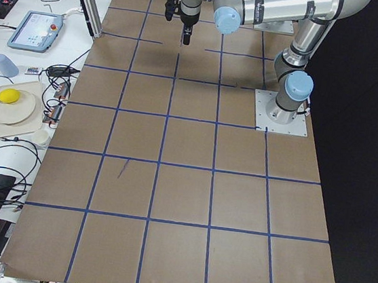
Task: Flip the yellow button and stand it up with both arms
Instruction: 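Lower the yellow button upright beside the green button with the right gripper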
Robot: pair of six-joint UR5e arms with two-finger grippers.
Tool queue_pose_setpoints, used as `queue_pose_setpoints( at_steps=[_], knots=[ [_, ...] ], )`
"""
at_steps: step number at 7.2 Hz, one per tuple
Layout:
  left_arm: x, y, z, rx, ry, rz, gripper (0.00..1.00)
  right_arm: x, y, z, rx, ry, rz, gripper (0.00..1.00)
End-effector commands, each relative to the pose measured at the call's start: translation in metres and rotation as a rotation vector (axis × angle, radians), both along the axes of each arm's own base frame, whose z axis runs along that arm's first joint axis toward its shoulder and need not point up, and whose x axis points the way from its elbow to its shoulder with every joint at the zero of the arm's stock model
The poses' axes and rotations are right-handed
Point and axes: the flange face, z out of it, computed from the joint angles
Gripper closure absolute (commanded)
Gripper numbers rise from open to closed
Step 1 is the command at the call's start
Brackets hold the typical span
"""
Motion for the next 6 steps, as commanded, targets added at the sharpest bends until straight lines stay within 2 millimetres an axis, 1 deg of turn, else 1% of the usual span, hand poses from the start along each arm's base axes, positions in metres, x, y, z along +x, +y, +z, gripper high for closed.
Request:
queue_pose_setpoints(
  at_steps=[1,2,3,4,5,6],
  knots=[
    [-0.006,-0.032,0.032,-0.002,-0.125,-0.041,0.0,-0.063,0.012,-0.034,-0.077,0.189,0.213,0.91],
    [-0.017,-0.048,0.042,0.019,-0.155,-0.07,0.0,-0.09,0.021,-0.052,-0.141,0.258,0.268,0.91],
    [-0.018,-0.051,0.049,0.009,-0.169,-0.074,0.0,-0.114,0.027,-0.064,-0.182,0.314,0.325,0.91],
    [-0.019,-0.044,0.049,0.011,-0.167,-0.068,0.0,-0.141,0.035,-0.072,-0.194,0.35,0.379,0.91],
    [-0.014,-0.048,0.047,0.006,-0.169,-0.068,0.0,-0.17,0.049,-0.082,-0.188,0.34,0.377,0.91],
    [-0.017,-0.052,0.037,0.024,-0.163,-0.063,0.0,-0.19,0.06,-0.094,-0.194,0.347,0.404,0.91]
  ],
)
